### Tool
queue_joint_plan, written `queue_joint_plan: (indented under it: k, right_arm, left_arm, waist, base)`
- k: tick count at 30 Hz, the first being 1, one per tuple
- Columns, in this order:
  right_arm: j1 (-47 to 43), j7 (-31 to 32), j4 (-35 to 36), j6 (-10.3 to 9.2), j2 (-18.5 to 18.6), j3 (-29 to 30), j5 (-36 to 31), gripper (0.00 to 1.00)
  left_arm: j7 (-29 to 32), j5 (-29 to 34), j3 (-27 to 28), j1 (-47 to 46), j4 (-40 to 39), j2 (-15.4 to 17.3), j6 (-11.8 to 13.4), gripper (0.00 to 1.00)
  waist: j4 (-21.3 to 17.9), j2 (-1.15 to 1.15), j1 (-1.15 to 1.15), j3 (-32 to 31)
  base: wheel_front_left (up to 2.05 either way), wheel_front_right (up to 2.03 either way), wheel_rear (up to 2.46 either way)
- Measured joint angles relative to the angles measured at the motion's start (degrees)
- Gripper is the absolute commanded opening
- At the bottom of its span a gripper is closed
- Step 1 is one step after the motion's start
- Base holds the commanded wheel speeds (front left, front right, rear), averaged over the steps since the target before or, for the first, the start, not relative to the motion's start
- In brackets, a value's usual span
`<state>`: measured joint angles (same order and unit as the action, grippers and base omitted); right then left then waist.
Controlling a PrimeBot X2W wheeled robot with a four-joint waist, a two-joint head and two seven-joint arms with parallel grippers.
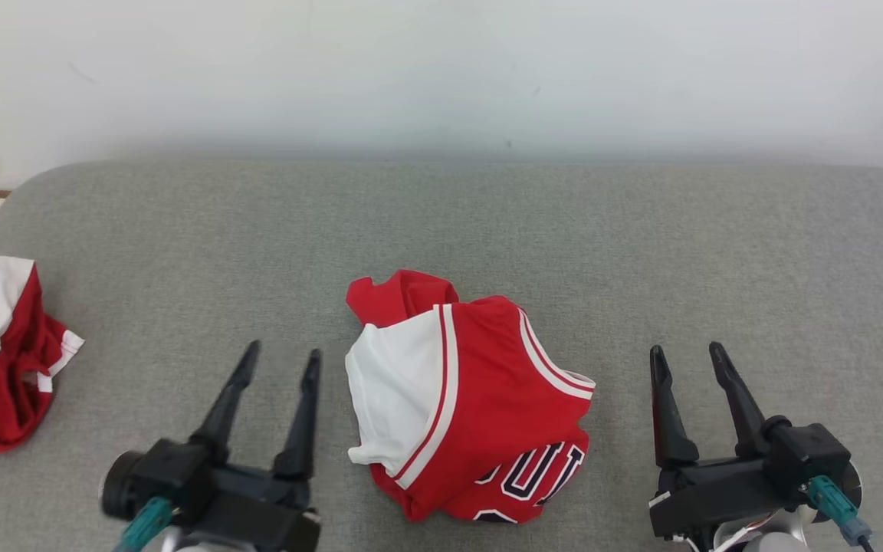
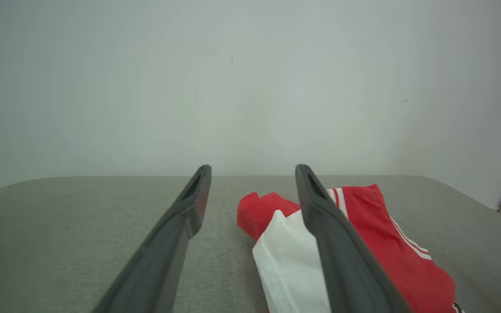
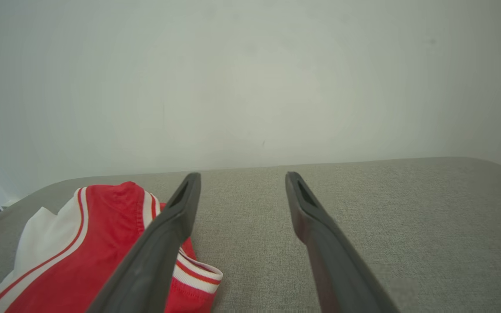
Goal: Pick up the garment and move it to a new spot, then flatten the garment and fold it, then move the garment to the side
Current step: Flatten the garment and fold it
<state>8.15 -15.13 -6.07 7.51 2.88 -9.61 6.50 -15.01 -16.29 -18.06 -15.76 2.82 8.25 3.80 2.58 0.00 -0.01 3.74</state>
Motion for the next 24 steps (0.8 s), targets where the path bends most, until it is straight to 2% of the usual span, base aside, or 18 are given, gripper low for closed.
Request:
queue_joint_plan:
  k: [6,12,24]
  right_arm:
    - [-0.5,0.0,-1.2,-0.01,0.0,-0.2,0.0,1.00]
    - [-0.4,0.0,-3.8,-0.01,0.0,-1.3,0.7,1.00]
    - [9.1,0.5,-15.9,-0.01,3.6,-10.9,5.7,1.00]
  left_arm:
    - [0.0,1.3,5.8,5.1,-2.6,0.1,0.3,1.00]
    - [0.0,2.9,8.3,6.6,-3.2,-1.5,-0.7,1.00]
    - [0.0,5.2,10.3,6.6,-2.2,-4.1,-2.8,1.00]
  waist:
    - [1.5,0.00,0.00,-0.4]
    - [3.0,0.00,0.00,-0.3]
    - [5.0,0.00,0.00,-0.2]
  base:
    - [0.00,0.00,0.00]
    - [0.00,0.00,0.00]
    - [0.00,0.00,0.00]
